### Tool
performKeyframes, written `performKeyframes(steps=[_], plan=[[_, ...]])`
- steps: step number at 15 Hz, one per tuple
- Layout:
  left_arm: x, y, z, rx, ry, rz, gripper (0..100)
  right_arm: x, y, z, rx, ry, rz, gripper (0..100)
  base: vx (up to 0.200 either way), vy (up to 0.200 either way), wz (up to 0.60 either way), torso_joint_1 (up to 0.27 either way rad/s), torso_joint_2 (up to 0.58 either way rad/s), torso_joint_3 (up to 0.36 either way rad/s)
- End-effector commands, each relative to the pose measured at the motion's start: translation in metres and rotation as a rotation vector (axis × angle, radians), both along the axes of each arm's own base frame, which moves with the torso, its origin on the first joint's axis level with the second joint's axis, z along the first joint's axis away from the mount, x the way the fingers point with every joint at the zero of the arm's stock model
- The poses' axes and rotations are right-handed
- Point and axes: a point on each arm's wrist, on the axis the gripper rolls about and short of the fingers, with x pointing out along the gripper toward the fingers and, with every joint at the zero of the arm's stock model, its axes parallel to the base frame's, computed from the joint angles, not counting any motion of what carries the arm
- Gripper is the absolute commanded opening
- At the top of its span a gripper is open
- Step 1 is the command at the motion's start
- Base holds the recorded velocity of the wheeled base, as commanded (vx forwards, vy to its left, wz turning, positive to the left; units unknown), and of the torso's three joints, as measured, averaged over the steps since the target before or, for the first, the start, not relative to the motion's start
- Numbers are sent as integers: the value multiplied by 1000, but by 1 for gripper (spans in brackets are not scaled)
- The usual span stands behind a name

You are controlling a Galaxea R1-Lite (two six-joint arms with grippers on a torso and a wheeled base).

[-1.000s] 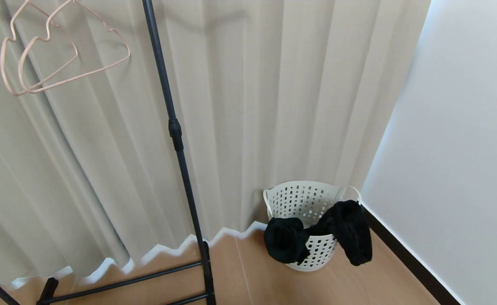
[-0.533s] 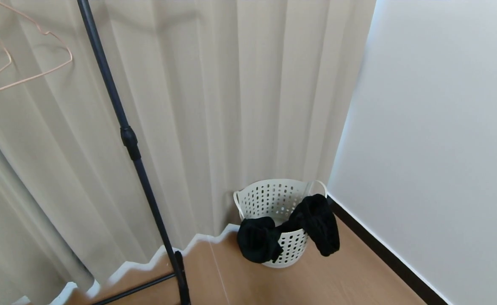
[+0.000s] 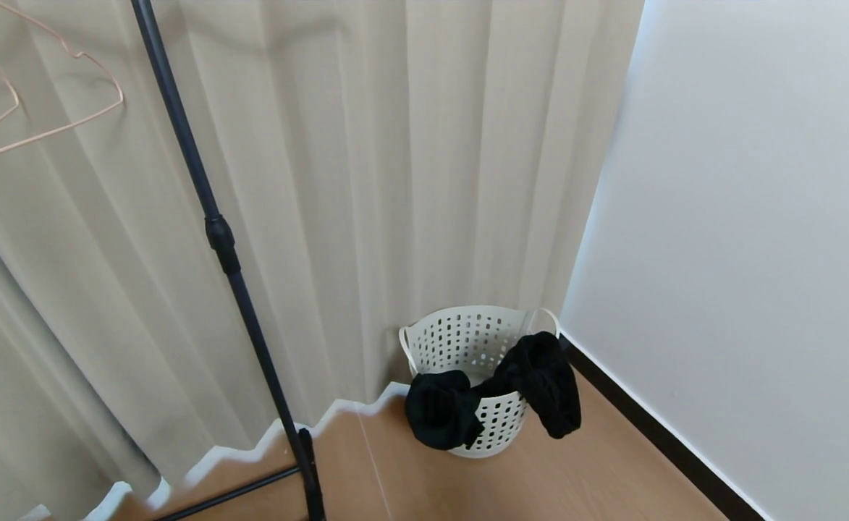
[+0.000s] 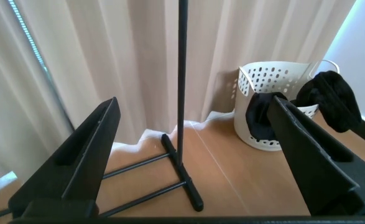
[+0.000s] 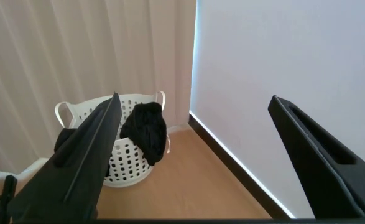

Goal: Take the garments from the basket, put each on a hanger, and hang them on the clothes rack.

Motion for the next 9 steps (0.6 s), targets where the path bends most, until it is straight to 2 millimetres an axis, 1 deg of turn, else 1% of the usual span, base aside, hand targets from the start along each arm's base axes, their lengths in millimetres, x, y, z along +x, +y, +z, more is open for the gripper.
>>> performKeyframes(steps=[1,7,9], plan=[[0,0,0,-1,0,0,100,0,0,0,0,0,0,100,200,-200,0,2,2,7],[0,0,0,-1,0,2,100,0,0,0,0,0,0,100,200,0,0,2,4,2],[0,0,0,-1,-2,2,100,0,0,0,0,0,0,100,0,0,0,0,0,0]])
